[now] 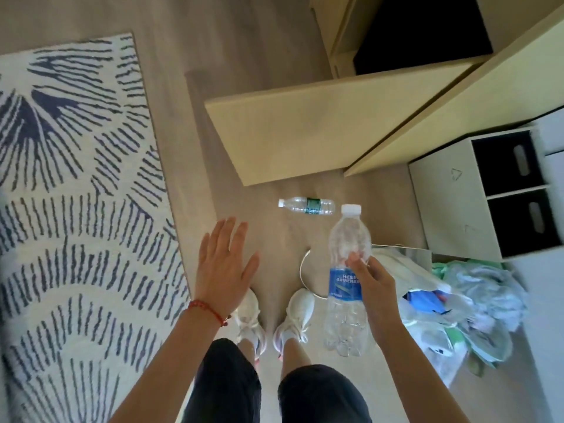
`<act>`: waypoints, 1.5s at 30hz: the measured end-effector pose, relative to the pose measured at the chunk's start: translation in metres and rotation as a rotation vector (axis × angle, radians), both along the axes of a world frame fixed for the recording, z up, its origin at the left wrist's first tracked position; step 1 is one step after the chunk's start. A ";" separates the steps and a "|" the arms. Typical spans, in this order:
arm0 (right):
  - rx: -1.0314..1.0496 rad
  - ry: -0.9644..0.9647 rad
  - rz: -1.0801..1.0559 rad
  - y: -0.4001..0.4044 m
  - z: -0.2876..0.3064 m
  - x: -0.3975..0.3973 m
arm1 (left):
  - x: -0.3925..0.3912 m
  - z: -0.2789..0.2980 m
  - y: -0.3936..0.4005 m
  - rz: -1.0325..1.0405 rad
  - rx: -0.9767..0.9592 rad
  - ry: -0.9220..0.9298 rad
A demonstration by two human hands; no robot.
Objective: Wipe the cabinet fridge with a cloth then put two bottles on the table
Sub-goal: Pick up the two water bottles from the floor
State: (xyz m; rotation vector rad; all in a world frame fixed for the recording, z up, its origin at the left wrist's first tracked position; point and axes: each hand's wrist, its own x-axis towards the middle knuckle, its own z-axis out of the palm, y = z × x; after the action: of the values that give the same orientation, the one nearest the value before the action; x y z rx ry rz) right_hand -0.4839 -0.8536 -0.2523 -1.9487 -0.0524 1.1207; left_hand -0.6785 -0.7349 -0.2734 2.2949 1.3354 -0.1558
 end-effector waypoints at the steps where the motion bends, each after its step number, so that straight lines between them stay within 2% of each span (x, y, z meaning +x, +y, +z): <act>1: -0.014 -0.008 -0.001 -0.003 -0.006 0.005 | 0.006 -0.006 -0.001 -0.002 -0.006 -0.003; 9: -0.015 -0.011 -0.033 0.000 -0.054 0.029 | 0.047 -0.067 0.005 -0.019 -0.046 -0.056; 14: 0.038 -0.016 -0.007 0.008 -0.095 0.050 | 0.068 -0.110 -0.005 0.087 -0.071 -0.127; 19: 0.071 0.035 0.070 0.009 -0.160 0.079 | 0.101 -0.177 -0.022 0.311 -0.132 -0.246; 26: 0.076 0.006 0.215 0.026 -0.265 0.135 | 0.149 -0.285 -0.036 0.679 -0.371 -0.456; 31: 0.063 -0.037 0.388 0.055 -0.332 0.170 | 0.165 -0.370 -0.024 1.141 -0.650 -0.686; 34: 0.053 -0.080 0.529 0.081 -0.369 0.189 | 0.171 -0.414 -0.011 1.329 -0.756 -0.840; 37: 0.040 -0.130 0.627 0.103 -0.403 0.204 | 0.179 -0.450 0.000 1.439 -0.821 -0.956; 39: 0.021 -0.145 0.700 0.114 -0.424 0.212 | 0.182 -0.474 0.005 1.471 -0.864 -0.954; 42: -0.016 -0.165 0.820 0.125 -0.450 0.223 | 0.191 -0.501 0.010 1.424 -0.925 -0.911; 45: -0.035 -0.208 0.933 0.139 -0.467 0.236 | 0.202 -0.514 0.007 1.399 -1.036 -0.988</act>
State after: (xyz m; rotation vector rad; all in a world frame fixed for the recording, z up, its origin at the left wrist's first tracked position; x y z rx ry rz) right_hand -0.2480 -0.7144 -0.7194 -2.0975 -1.1542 1.4662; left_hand -0.4761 -0.7280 -0.7874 0.1870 1.3923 0.5403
